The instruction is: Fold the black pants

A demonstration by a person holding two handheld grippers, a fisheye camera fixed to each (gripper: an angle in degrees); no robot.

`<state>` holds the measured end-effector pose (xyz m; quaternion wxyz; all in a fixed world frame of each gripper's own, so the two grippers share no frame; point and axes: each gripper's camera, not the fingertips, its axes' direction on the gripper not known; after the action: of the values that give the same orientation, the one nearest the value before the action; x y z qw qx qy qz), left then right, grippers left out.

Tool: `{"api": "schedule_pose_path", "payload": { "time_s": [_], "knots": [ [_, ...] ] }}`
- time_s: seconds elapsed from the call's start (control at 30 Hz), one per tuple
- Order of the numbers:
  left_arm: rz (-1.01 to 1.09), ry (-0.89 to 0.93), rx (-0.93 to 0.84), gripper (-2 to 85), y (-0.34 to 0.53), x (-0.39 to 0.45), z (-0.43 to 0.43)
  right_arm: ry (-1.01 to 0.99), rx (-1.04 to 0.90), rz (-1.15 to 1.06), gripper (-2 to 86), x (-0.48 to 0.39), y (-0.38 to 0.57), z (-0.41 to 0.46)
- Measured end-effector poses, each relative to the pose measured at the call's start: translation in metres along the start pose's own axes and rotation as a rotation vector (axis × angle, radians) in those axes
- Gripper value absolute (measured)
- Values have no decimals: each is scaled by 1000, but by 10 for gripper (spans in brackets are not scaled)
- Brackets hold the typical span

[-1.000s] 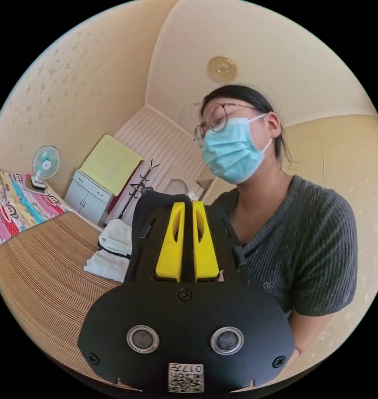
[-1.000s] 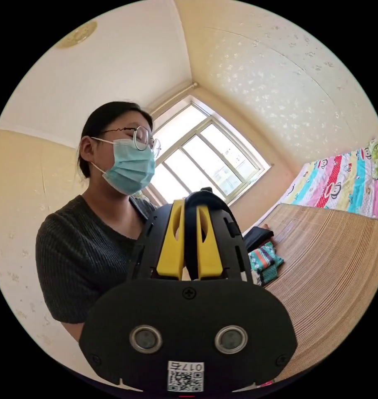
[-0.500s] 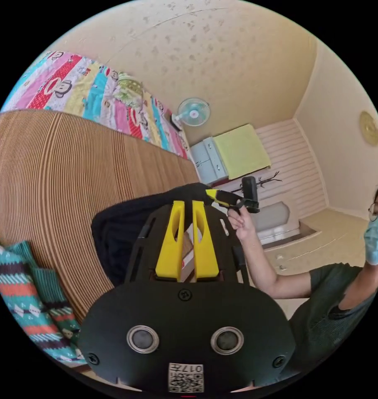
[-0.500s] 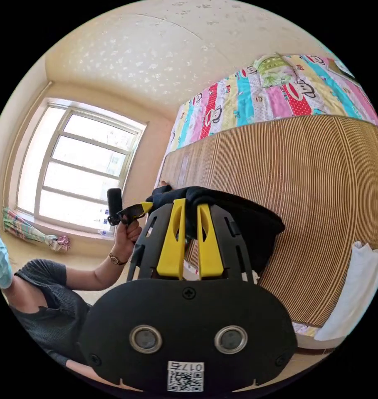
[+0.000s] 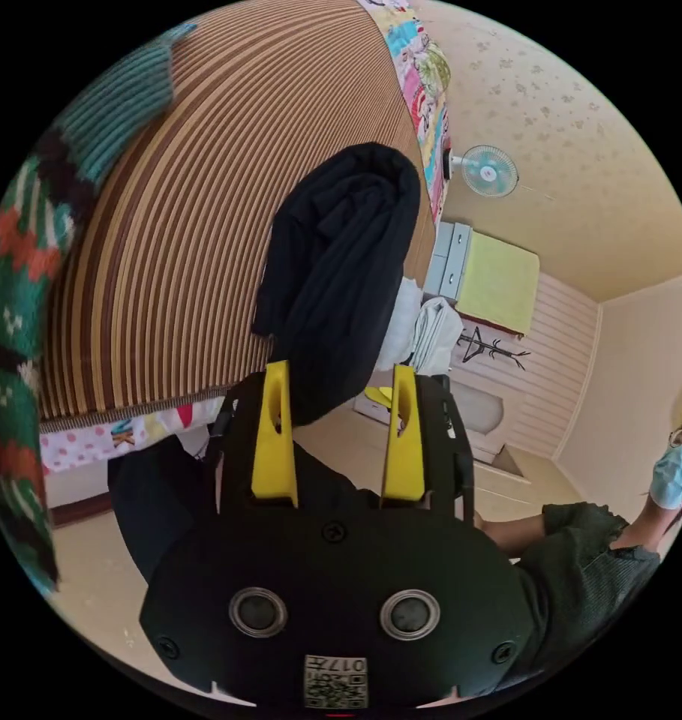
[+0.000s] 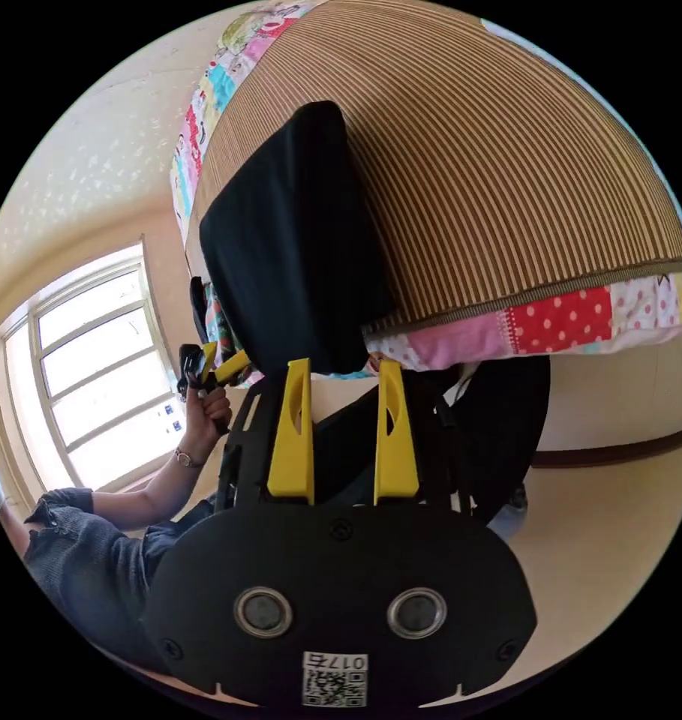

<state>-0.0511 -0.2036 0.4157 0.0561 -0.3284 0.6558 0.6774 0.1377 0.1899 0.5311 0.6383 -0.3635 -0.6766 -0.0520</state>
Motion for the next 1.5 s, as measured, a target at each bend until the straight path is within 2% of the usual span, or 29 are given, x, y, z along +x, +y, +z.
{"api": "schedule_pose_path", "payload": {
  "time_s": [0.07,0.17,0.27,0.3,0.47,0.57,0.7,0.8,0.93,1.13,1.23,1.33,1.4,1.47,1.5],
  "knots": [
    [85,-68,2,227,-50,10,-5,4,49,-71,159,-12,-30,-7],
    [180,-156,-72,241,-111,18,7,-53,-5,-159,195,-26,-85,12],
    [186,-222,-245,230,-153,3,36,-66,-115,-116,208,-21,-119,55],
    [178,-233,-242,229,-156,1,36,-64,-93,-95,198,-22,-118,59],
    [46,-86,-152,162,-132,-21,17,-111,-131,-109,125,-32,-70,65],
    [-65,8,-204,139,-91,-38,17,-171,-195,-31,82,-25,-22,61],
    [-133,92,-236,133,-43,-24,19,-253,-168,-27,56,-38,40,15],
    [-129,109,-284,126,-29,15,39,-267,-128,-14,43,-40,53,-32],
    [10,100,-371,124,-55,108,100,-233,-19,-81,37,-51,49,-120],
    [277,249,-343,126,-127,270,225,-66,255,-283,50,-84,42,-320],
    [341,285,-326,135,-160,337,304,120,330,-306,65,-83,26,-398],
    [270,183,-390,141,-192,347,401,333,279,-205,83,-37,-24,-422],
    [171,71,-484,111,-206,326,455,437,193,71,77,36,-73,-406],
    [100,-49,-569,64,-205,305,491,536,201,233,48,64,-85,-386],
    [105,-77,-565,68,-203,303,491,564,267,205,32,57,-81,-374]
  ]
}}
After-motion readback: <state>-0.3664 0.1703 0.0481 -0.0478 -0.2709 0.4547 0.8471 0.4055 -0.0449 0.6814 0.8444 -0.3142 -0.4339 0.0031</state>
